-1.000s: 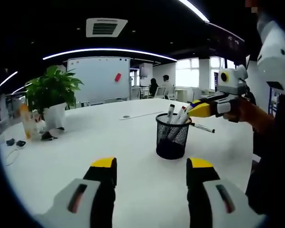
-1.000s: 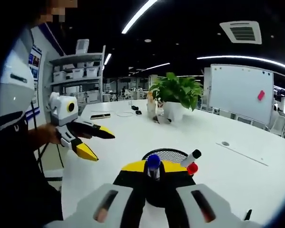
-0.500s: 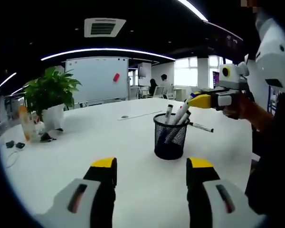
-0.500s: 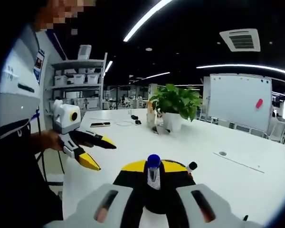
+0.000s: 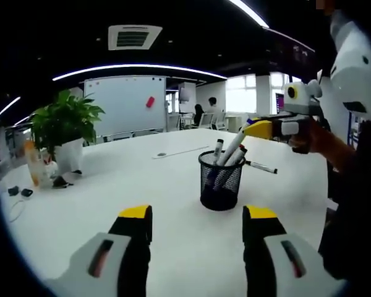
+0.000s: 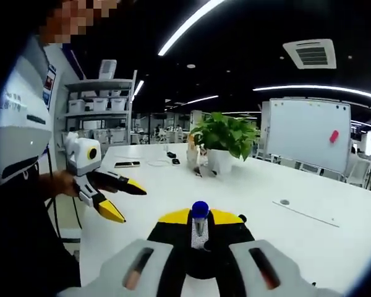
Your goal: Pick up the whiteboard markers from the pen holder and place them facing the whiteboard neatly
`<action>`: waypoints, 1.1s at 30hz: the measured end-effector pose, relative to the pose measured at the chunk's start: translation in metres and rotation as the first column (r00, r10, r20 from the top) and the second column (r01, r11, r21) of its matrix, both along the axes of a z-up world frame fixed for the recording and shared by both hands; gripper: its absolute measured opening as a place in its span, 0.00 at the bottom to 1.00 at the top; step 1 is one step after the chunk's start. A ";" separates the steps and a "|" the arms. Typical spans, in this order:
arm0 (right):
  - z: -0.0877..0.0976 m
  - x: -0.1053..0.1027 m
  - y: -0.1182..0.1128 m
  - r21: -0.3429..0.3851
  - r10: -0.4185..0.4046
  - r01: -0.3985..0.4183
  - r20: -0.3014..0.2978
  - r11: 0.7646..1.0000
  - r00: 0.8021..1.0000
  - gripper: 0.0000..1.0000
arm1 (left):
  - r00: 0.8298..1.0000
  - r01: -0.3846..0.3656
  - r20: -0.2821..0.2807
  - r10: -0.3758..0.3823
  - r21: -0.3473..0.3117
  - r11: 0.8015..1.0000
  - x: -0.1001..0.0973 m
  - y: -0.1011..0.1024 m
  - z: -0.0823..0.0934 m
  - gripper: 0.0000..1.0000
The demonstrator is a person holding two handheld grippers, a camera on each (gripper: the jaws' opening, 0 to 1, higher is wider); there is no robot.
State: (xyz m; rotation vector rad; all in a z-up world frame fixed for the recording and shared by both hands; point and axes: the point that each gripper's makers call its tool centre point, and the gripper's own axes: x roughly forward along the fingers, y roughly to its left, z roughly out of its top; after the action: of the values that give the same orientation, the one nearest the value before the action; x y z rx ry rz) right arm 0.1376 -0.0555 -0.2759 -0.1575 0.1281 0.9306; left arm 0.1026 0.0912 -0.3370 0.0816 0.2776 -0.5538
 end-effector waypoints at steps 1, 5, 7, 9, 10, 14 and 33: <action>0.000 0.000 0.000 0.000 0.000 0.000 0.001 1.000 1.000 0.13 | 1.000 0.002 -0.001 -0.002 0.001 1.000 0.000 -0.001 0.000 0.60; 0.004 -0.001 -0.001 0.004 -0.003 0.003 0.007 1.000 1.000 0.13 | 1.000 0.009 -0.003 -0.009 0.001 1.000 0.000 -0.004 0.000 0.60; 0.007 -0.002 -0.001 0.005 -0.003 0.003 0.013 1.000 1.000 0.13 | 1.000 0.014 -0.006 -0.014 0.002 1.000 0.000 -0.005 0.000 0.60; 0.010 -0.001 -0.001 0.006 -0.003 0.003 0.020 1.000 1.000 0.13 | 1.000 0.018 -0.006 -0.018 0.002 1.000 0.000 -0.007 0.000 0.60; 0.011 -0.001 -0.001 0.005 -0.005 0.005 0.023 1.000 1.000 0.13 | 1.000 0.019 -0.005 -0.019 0.002 1.000 0.000 -0.007 0.000 0.60; 0.014 0.000 -0.003 0.005 -0.010 0.009 0.033 1.000 0.999 0.13 | 1.000 0.018 0.000 -0.018 -0.006 1.000 0.000 -0.008 0.002 0.60; 0.015 0.005 -0.009 0.012 -0.036 0.036 0.034 0.999 0.999 0.13 | 1.000 -0.006 0.013 0.007 -0.045 0.999 0.011 0.000 0.005 0.60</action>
State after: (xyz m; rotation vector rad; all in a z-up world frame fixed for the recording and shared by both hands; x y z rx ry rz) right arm 0.1426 -0.0647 -0.2606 -0.1603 0.0938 0.8919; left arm 0.1139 0.0915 -0.3323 0.0411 0.2529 -0.5526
